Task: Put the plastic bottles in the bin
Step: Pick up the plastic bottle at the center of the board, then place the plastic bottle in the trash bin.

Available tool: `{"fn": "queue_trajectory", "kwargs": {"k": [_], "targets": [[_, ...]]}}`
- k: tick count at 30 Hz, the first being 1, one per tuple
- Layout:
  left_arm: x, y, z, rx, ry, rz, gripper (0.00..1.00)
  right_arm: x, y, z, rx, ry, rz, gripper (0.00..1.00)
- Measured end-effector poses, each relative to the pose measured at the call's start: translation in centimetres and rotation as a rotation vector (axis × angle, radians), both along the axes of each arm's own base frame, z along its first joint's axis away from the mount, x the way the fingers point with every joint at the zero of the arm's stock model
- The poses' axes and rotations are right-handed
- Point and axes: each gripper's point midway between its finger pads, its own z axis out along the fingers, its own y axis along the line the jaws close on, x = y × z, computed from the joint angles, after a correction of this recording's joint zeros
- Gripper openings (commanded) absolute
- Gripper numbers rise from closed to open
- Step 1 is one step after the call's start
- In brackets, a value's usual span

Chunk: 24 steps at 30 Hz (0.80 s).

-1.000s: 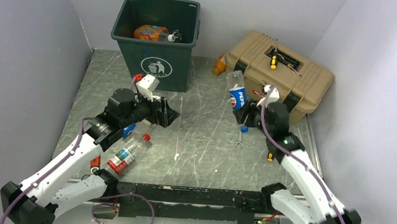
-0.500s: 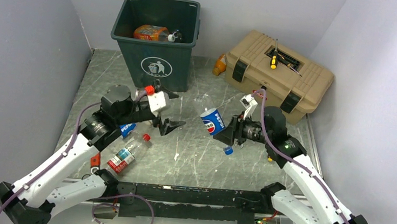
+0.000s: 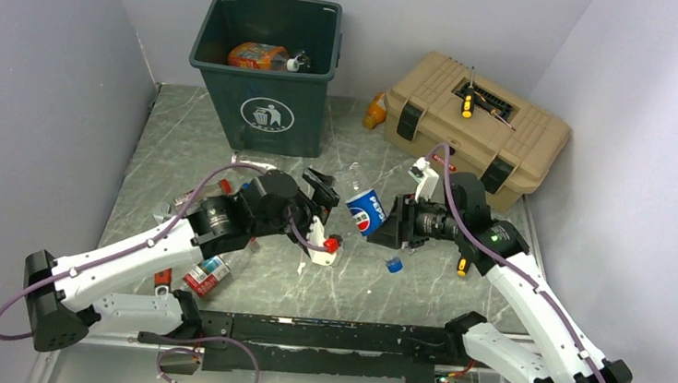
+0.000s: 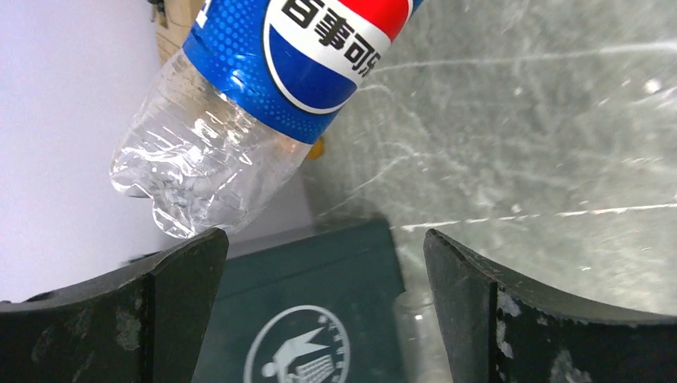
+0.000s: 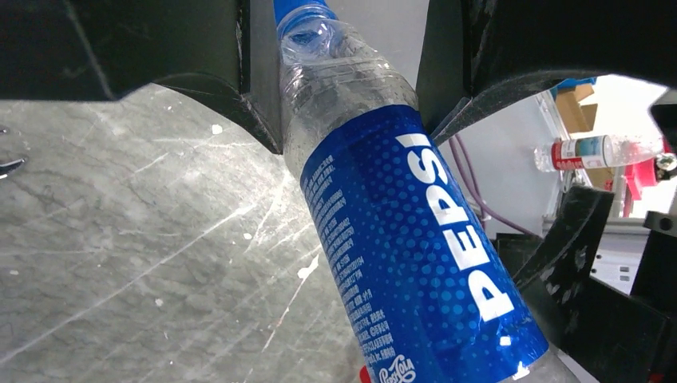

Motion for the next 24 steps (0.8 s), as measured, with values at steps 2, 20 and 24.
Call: {"fn": "queue_trajectory", "kwargs": {"k": [2,20,24], "targets": [[0.6,-0.1,0.1,0.051,-0.076,-0.003,0.99,-0.1,-0.1,-0.1,-0.014,0.007,-0.005,0.33],[1.8,-2.6,4.8,0.140,-0.391,-0.094,0.99,-0.6,0.1,-0.1,-0.067,0.029,0.045,0.33],[1.5,-3.0,3.9,0.170,-0.382,-0.119,0.99,-0.7,0.7,0.7,-0.068,0.028,0.077,0.33]]}}
